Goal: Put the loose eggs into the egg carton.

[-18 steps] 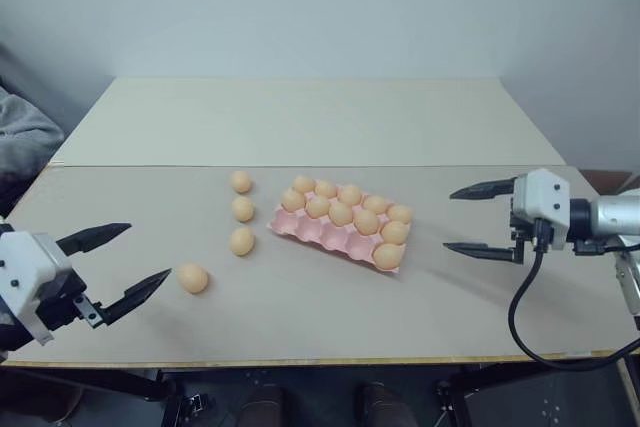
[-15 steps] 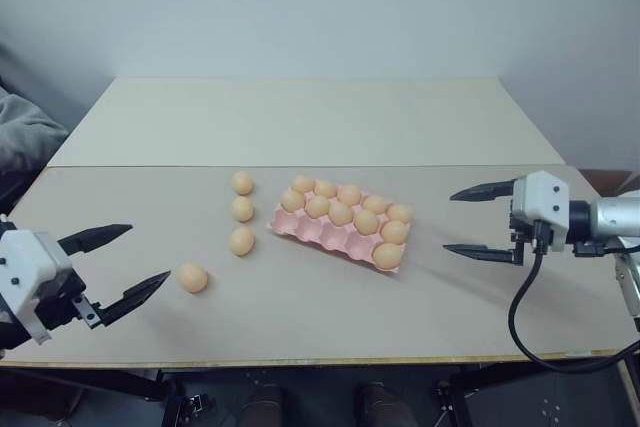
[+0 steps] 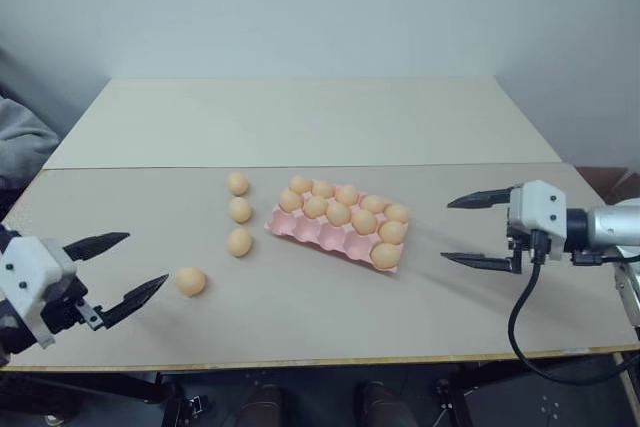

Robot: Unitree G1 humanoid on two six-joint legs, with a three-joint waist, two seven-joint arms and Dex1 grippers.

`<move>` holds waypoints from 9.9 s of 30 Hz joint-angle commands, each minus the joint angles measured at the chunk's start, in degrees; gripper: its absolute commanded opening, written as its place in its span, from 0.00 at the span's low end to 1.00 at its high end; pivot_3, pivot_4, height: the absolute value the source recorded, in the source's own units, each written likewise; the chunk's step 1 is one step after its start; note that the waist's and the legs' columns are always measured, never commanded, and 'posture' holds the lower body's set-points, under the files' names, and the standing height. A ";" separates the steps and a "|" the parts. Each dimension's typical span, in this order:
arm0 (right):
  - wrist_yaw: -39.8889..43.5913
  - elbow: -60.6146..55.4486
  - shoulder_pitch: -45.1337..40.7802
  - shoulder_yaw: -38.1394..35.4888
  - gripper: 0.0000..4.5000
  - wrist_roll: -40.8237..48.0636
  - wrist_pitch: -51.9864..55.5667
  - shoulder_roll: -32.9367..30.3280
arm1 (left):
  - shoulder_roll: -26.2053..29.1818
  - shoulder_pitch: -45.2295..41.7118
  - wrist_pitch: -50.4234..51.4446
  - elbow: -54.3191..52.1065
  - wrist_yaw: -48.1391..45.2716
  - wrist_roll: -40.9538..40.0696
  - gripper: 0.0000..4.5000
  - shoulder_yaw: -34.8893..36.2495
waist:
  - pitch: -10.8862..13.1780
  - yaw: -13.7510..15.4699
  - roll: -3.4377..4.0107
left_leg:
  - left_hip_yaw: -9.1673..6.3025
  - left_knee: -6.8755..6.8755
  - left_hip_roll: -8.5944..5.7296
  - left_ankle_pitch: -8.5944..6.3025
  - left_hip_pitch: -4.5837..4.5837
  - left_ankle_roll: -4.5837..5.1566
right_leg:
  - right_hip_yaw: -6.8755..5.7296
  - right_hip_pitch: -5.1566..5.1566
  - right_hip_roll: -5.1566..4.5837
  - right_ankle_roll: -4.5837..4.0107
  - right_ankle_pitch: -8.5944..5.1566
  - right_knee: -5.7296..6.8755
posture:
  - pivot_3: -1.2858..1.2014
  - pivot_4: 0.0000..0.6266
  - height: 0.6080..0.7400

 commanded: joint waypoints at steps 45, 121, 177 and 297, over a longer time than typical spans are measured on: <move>-5.14 -11.80 8.20 -6.97 1.00 4.16 5.56 -2.31 | -4.84 -16.80 -11.41 22.66 5.76 15.75 0.57 -29.13 | -0.11 0.23 -0.28 | 0.11 0.06 0.01 0.00 0.01 0.00 | 0.13 0.02 0.01 0.09 0.17 -0.02 | 0.52 0.24 1.00; -3.72 -25.62 14.84 -14.02 1.00 11.79 11.79 -3.89 | 0.45 -23.69 6.40 7.10 -0.03 4.64 1.00 -21.03 | -0.11 -0.26 -0.51 | 0.03 0.24 -0.08 -0.04 0.05 0.13 | 0.24 0.18 0.00 0.27 0.33 -0.14 | 0.52 0.24 1.00; -6.47 -25.04 14.21 -15.71 1.00 10.51 12.40 -5.58 | -11.83 -35.25 -4.83 26.26 5.80 14.50 0.43 -40.99 | -0.16 0.19 -0.59 | 0.11 0.23 -0.10 -0.04 -0.03 0.13 | 0.28 0.14 0.02 0.55 0.55 -0.17 | 0.52 0.24 1.00; -10.80 -27.42 12.85 -14.16 1.00 9.68 13.53 -3.23 | -17.05 -45.36 8.91 19.08 15.98 7.52 0.44 -34.46 | -0.19 0.48 -0.71 | 0.08 0.34 -0.15 -0.04 -0.07 0.15 | 0.27 0.19 -0.01 0.59 0.69 -0.21 | 0.52 0.24 1.00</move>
